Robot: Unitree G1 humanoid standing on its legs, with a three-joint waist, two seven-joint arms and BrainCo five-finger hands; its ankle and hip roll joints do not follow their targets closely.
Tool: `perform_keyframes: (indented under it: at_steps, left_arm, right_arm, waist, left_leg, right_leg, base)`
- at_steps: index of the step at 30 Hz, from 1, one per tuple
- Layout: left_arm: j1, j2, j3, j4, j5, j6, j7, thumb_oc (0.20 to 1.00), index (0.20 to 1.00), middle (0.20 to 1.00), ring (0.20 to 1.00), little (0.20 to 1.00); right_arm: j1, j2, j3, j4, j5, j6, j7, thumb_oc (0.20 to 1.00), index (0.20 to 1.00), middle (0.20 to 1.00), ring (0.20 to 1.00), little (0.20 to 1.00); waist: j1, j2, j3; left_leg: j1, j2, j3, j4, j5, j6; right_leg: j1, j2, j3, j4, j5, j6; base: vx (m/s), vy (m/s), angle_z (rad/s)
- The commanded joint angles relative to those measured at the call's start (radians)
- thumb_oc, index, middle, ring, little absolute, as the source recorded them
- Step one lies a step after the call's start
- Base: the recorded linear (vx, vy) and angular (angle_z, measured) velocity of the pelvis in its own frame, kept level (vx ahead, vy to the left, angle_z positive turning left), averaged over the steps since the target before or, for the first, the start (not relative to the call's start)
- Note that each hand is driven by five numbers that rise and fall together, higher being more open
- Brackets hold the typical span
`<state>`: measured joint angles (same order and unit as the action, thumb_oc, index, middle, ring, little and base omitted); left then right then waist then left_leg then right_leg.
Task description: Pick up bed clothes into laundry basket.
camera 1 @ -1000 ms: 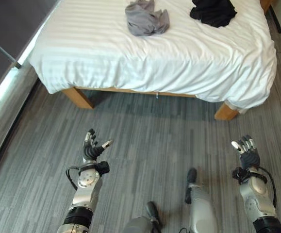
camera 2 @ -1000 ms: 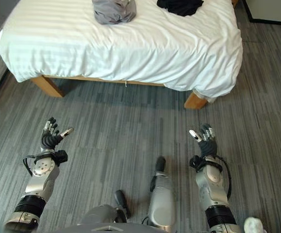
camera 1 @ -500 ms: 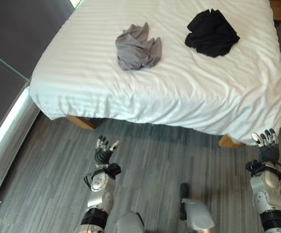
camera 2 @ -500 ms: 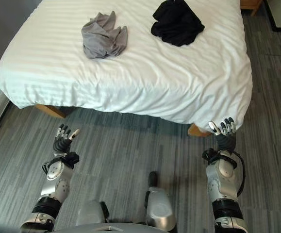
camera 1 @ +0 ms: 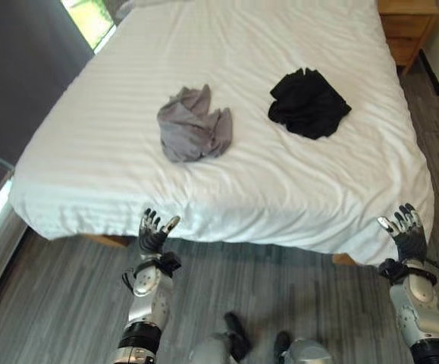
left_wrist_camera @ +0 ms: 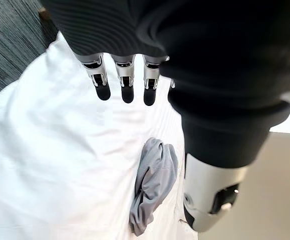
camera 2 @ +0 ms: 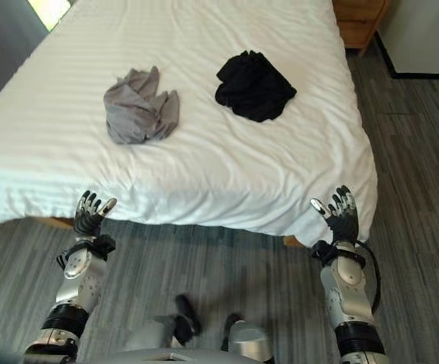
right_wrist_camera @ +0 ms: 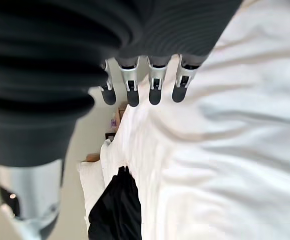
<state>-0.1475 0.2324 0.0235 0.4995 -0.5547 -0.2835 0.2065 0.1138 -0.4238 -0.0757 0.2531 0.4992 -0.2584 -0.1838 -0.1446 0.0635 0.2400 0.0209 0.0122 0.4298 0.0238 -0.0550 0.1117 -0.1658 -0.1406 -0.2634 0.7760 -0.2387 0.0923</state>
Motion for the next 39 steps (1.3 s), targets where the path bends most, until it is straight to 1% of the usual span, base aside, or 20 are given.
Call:
perform_keyframes:
  at_steps: [1,2,3,4,7,10,11,13,14,16,17,18,20,21,22,24,25,31,34,39]
  left_arm:
    - [0.006,0.103,0.058,-0.061,0.064,-0.048,-0.013,1.0,1.0,1.0,1.0,1.0]
    - [0.002,0.107,0.074,-0.053,0.052,-0.057,-0.018,1.0,1.0,1.0,1.0,1.0]
    - [0.002,0.107,0.073,-0.053,0.052,-0.057,-0.019,1.0,1.0,1.0,1.0,1.0]
    - [-0.006,0.118,0.078,-0.056,0.062,-0.073,-0.021,1.0,1.0,1.0,1.0,1.0]
    - [0.014,0.115,0.069,-0.073,0.09,-0.053,-0.045,1.0,1.0,1.0,1.0,1.0]
    - [0.016,0.1,0.074,-0.066,0.067,-0.049,-0.084,1.0,1.0,1.0,1.0,1.0]
    - [0.021,0.091,0.048,-0.061,0.043,-0.042,-0.119,1.0,1.0,1.0,1.0,1.0]
    - [0.035,0.091,0.01,-0.048,0.037,-0.034,-0.14,1.0,1.0,1.0,1.0,1.0]
    - [0.035,0.09,0.013,-0.048,0.037,-0.034,-0.14,1.0,1.0,1.0,1.0,1.0]
    - [0.06,0.084,-0.054,-0.033,0.01,-0.02,-0.172,1.0,1.0,1.0,1.0,1.0]
    - [0.06,0.086,-0.07,-0.024,0.004,-0.017,-0.182,1.0,1.0,1.0,1.0,1.0]
    - [0.06,0.083,-0.065,-0.023,0.003,-0.017,-0.182,1.0,1.0,1.0,1.0,1.0]
    - [0.054,0.104,-0.086,-0.006,-0.001,-0.014,-0.191,1.0,1.0,1.0,1.0,1.0]
    - [0.053,0.112,-0.091,-0.002,-0.006,-0.012,-0.199,1.0,1.0,1.0,1.0,1.0]
    - [0.061,0.133,-0.104,-0.009,-0.016,-0.011,-0.204,1.0,1.0,1.0,1.0,1.0]
    - [0.067,0.128,-0.095,-0.014,-0.02,-0.011,-0.208,1.0,1.0,1.0,1.0,1.0]
    - [0.079,0.143,-0.096,-0.017,-0.027,-0.007,-0.217,1.0,1.0,1.0,1.0,1.0]
    - [0.114,0.171,-0.077,-0.034,-0.04,0.001,-0.23,1.0,1.0,1.0,1.0,1.0]
    - [0.136,0.188,-0.057,-0.065,-0.041,-0.002,-0.224,1.0,1.0,1.0,1.0,1.0]
    - [0.138,0.188,-0.061,-0.074,-0.058,0.001,-0.224,1.0,1.0,1.0,1.0,1.0]
  right_arm:
    - [-0.109,-0.011,-0.071,-0.007,-0.088,-0.03,0.022,1.0,1.0,1.0,1.0,1.0]
    - [-0.091,-0.031,-0.097,-0.03,-0.111,-0.035,0.026,1.0,1.0,1.0,1.0,1.0]
    - [-0.09,-0.031,-0.097,-0.031,-0.111,-0.035,0.026,1.0,1.0,1.0,1.0,1.0]
    - [-0.058,-0.081,-0.154,-0.049,-0.166,-0.046,0.014,1.0,1.0,1.0,1.0,1.0]
    - [-0.004,-0.114,-0.19,-0.078,-0.204,-0.031,0.027,1.0,1.0,1.0,1.0,1.0]
    - [-0.01,-0.271,-0.255,-0.06,-0.338,0.02,0.03,1.0,1.0,1.0,1.0,1.0]
    - [-0.085,-0.413,-0.279,-0.013,-0.358,0.034,0.014,1.0,1.0,1.0,1.0,1.0]
    - [-0.203,-0.538,-0.245,0.08,-0.338,0.028,0.001,1.0,1.0,1.0,1.0,1.0]
    - [-0.212,-0.541,-0.238,0.086,-0.336,0.025,0.001,1.0,1.0,1.0,1.0,1.0]
    - [-0.408,-0.696,-0.105,0.286,-0.326,0.053,0.019,1.0,1.0,1.0,1.0,1.0]
    - [-0.484,-0.745,-0.04,0.353,-0.338,0.064,0.034,1.0,1.0,1.0,1.0,1.0]
    - [-0.505,-0.748,-0.021,0.363,-0.336,0.061,0.035,1.0,1.0,1.0,1.0,1.0]
    - [-0.711,-0.859,0.156,0.504,-0.407,0.094,0.055,1.0,1.0,1.0,1.0,1.0]
    - [-0.859,-0.893,0.293,0.582,-0.458,0.105,0.053,1.0,1.0,1.0,1.0,1.0]
    - [-1.022,-0.908,0.426,0.696,-0.51,0.123,0.057,1.0,1.0,1.0,1.0,1.0]
    - [-1.163,-0.898,0.552,0.782,-0.521,0.128,0.053,1.0,1.0,1.0,1.0,1.0]
    - [-1.298,-0.885,0.66,0.892,-0.568,0.143,0.056,1.0,1.0,1.0,1.0,1.0]
    - [-1.469,-0.877,0.798,1.03,-0.65,0.174,0.066,1.0,1.0,1.0,1.0,1.0]
    - [-1.472,-0.895,0.769,1.031,-0.632,0.175,0.024,1.0,1.0,1.0,1.0,1.0]
    - [-1.509,-0.894,0.79,1.092,-0.634,0.19,0.04,1.0,1.0,1.0,1.0,1.0]
  waist:
    - [0.028,-0.047,0.048]
    - [0.011,-0.05,0.044]
    - [0.01,-0.049,0.044]
    - [-0.026,-0.066,0.044]
    - [-0.026,-0.081,0.033]
    - [-0.011,-0.098,0.023]
    - [0.008,-0.101,0.015]
    - [0.038,-0.102,0.007]
    - [0.036,-0.101,0.006]
    - [0.088,-0.113,0.004]
    - [0.099,-0.115,0.004]
    - [0.094,-0.113,0.004]
    - [0.119,-0.117,0.013]
    - [0.127,-0.118,0.016]
    - [0.152,-0.118,0.023]
    - [0.146,-0.106,0.025]
    - [0.166,-0.099,0.031]
    - [0.19,-0.069,0.045]
    - [0.205,-0.031,0.07]
    - [0.219,-0.01,0.104]
  left_leg:
    - [0.055,0.055,-0.003,-0.054,0.083,-0.151]
    - [0.063,0.044,-0.016,-0.077,0.08,-0.17]
    - [0.063,0.045,-0.017,-0.077,0.08,-0.17]
    - [0.084,0.037,-0.06,-0.102,0.068,-0.182]
    - [0.09,0.041,-0.088,-0.107,0.068,-0.184]
    - [0.072,0.047,-0.11,-0.111,0.079,-0.189]
    - [0.064,0.055,-0.122,-0.11,0.083,-0.194]
    - [0.052,0.063,-0.136,-0.111,0.09,-0.201]
    - [0.048,0.064,-0.136,-0.111,0.093,-0.201]
    - [0.035,0.071,-0.153,-0.111,0.104,-0.212]
    - [0.029,0.074,-0.157,-0.111,0.107,-0.215]
    - [0.029,0.074,-0.157,-0.111,0.107,-0.216]
    - [0.024,0.077,-0.165,-0.111,0.111,-0.222]
    - [0.012,0.077,-0.169,-0.111,0.117,-0.225]
    - [-0.002,0.076,-0.176,-0.111,0.123,-0.228]
    - [-0.012,0.076,-0.18,-0.111,0.127,-0.229]
    - [-0.029,0.075,-0.189,-0.111,0.133,-0.233]
    - [-0.075,0.073,-0.208,-0.111,0.149,-0.243]
    - [-0.14,0.07,-0.222,-0.111,0.168,-0.25]
    - [-0.204,0.079,-0.221,-0.111,0.188,-0.26]
  right_leg:
    - [0.016,-0.063,0.202,-0.335,0.267,0.068]
    - [0.005,-0.062,0.222,-0.531,0.257,0.068]
    - [0.009,-0.062,0.22,-0.535,0.259,0.068]
    - [-0.012,-0.035,0.295,-0.7,0.284,0.091]
    - [0.004,-0.026,0.319,-0.668,0.282,0.088]
    - [0.021,-0.026,0.279,-0.695,0.303,0.077]
    - [0.049,-0.022,0.256,-0.74,0.305,0.074]
    - [0.08,-0.018,0.228,-0.779,0.31,0.072]
    - [0.076,-0.017,0.228,-0.781,0.315,0.071]
    - [0.101,-0.011,0.206,-0.803,0.318,0.064]
    - [0.101,-0.01,0.201,-0.807,0.32,0.063]
    - [0.101,-0.009,0.201,-0.807,0.32,0.063]
    - [0.104,-0.007,0.193,-0.814,0.321,0.061]
    - [0.096,-0.007,0.191,-0.818,0.326,0.06]
    - [0.088,-0.006,0.187,-0.824,0.332,0.058]
    - [0.084,-0.006,0.184,-0.831,0.336,0.058]
    - [0.075,-0.007,0.18,-0.84,0.341,0.057]
    - [0.046,-0.009,0.172,-0.857,0.353,0.056]
    - [-0.013,-0.012,0.174,-0.863,0.363,0.055]
    - [-0.076,-0.006,0.184,-0.863,0.372,0.052]
  base:
    - [0.22,-0.053,0.91]
    - [0.22,-0.052,0.86]
    - [0.27,-0.194,0.99]
    - [0.12,-0.139,0.81]
    - [0.15,-0.113,1.43]
    - [0.03,-0.172,0.47]
    - [0.06,-0.189,0.26]
    - [0.05,-0.121,0.56]
    - [0.02,-0.071,0.47]
    - [0.02,-0.086,0.19]
    - [0.01,-0.061,0.08]
    - [0.01,-0.033,0.2]
    - [-0.01,-0.04,0.15]
    - [-0.03,-0.058,0.02]
    - [-0.04,-0.058,0.05]
    - [-0.02,-0.04,0.18]
    - [-0.01,-0.031,0.21]
    - [-0.03,-0.057,0.1]
    - [-0.06,-0.1,0.15]
    - [-0.05,-0.085,0.03]
